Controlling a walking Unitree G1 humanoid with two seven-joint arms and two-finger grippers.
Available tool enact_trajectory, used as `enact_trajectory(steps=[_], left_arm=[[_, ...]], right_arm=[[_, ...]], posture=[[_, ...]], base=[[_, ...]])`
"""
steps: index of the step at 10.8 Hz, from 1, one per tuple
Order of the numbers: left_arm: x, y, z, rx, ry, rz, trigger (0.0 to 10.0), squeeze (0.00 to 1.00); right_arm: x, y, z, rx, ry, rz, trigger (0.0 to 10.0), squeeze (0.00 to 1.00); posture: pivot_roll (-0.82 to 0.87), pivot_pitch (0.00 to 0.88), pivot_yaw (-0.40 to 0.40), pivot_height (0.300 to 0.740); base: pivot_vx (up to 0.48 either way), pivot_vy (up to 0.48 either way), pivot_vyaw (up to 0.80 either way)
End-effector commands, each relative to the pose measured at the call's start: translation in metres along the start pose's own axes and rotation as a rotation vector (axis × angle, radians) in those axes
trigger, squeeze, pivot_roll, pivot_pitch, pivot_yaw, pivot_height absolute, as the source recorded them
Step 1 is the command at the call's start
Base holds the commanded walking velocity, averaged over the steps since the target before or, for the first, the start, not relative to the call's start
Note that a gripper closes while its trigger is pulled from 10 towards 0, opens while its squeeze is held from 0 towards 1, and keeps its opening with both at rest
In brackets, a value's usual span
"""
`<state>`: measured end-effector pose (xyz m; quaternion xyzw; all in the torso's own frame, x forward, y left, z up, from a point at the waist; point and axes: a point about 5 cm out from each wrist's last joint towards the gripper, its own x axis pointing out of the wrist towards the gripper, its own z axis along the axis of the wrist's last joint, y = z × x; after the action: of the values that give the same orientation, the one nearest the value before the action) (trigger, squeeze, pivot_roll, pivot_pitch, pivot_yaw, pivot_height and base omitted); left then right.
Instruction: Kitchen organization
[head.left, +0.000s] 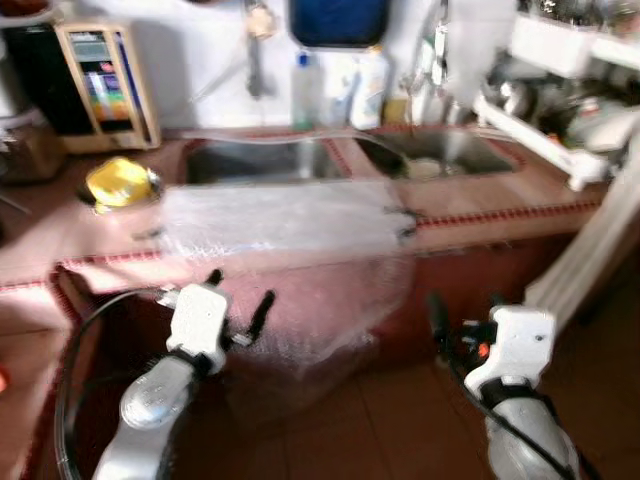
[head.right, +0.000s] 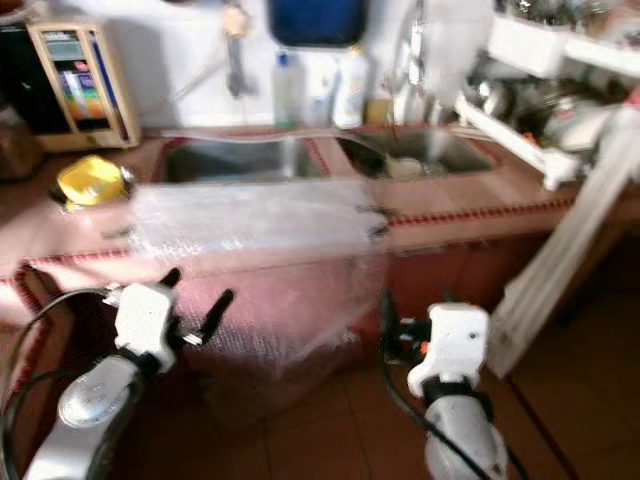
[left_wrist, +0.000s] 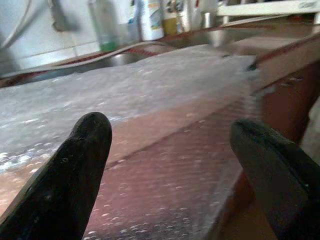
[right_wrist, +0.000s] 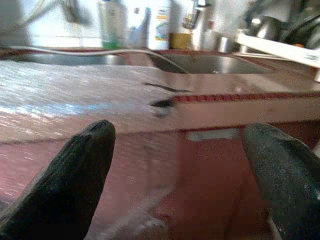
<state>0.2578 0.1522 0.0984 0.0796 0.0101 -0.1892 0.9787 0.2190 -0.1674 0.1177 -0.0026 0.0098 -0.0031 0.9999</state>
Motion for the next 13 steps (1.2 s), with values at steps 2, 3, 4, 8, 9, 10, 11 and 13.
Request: enact_trajectory(steps=[2, 3, 4, 8, 9, 10, 11, 13], left_arm=[[-0.0005, 0.0076, 0.0014, 0.016, 0.008, 0.020, 10.0, 0.00], [0.0001, 0.0076, 0.0020, 0.019, 0.006, 0.020, 10.0, 0.00], [0.0003, 0.0075, 0.0022, 0.022, 0.007, 0.019, 10.0, 0.00], [0.0013, 0.0084, 0.0028, 0.032, 0.002, 0.024, 10.0, 0.00], [0.0022, 0.0103, 0.0027, 0.018, 0.001, 0.044, 10.0, 0.00], [0.0032, 0.0117, 0.0029, 0.028, 0.001, 0.055, 10.0, 0.00], [0.0046, 0.0118, 0.0035, 0.032, -0.003, 0.055, 10.0, 0.00], [0.0061, 0.0118, 0.0035, 0.029, -0.003, 0.057, 10.0, 0.00]], right_arm=[[0.0021, 0.0022, 0.0044, 0.000, -0.021, 0.002, 10.0, 0.00], [0.0027, 0.0025, 0.0044, -0.001, -0.023, 0.003, 10.0, 0.00], [0.0029, 0.0024, 0.0047, -0.001, -0.024, 0.003, 10.0, 0.00], [0.0036, 0.0036, 0.0066, -0.003, -0.035, 0.006, 10.0, 0.00], [0.0034, 0.0043, 0.0077, -0.005, -0.040, 0.011, 10.0, 0.00], [0.0032, 0.0046, 0.0084, -0.007, -0.043, 0.013, 10.0, 0.00], [0.0030, 0.0052, 0.0092, -0.012, -0.050, 0.020, 10.0, 0.00], [0.0028, 0.0057, 0.0095, -0.018, -0.052, 0.025, 10.0, 0.00]], posture=[[0.09, 0.000, -0.031, 0.740], [0.09, 0.000, -0.031, 0.740], [0.09, 0.000, -0.031, 0.740], [0.08, 0.000, -0.026, 0.740], [0.08, 0.000, -0.025, 0.740], [0.08, 0.000, -0.025, 0.740], [0.08, 0.000, -0.025, 0.740], [0.08, 0.000, -0.024, 0.740]], base=[[0.000, -0.480, 0.00], [0.000, -0.480, 0.00], [0.000, -0.480, 0.00], [0.000, -0.424, 0.00], [0.000, 0.000, 0.00], [0.000, 0.000, 0.00], [0.000, 0.000, 0.00], [0.000, 0.000, 0.79]])
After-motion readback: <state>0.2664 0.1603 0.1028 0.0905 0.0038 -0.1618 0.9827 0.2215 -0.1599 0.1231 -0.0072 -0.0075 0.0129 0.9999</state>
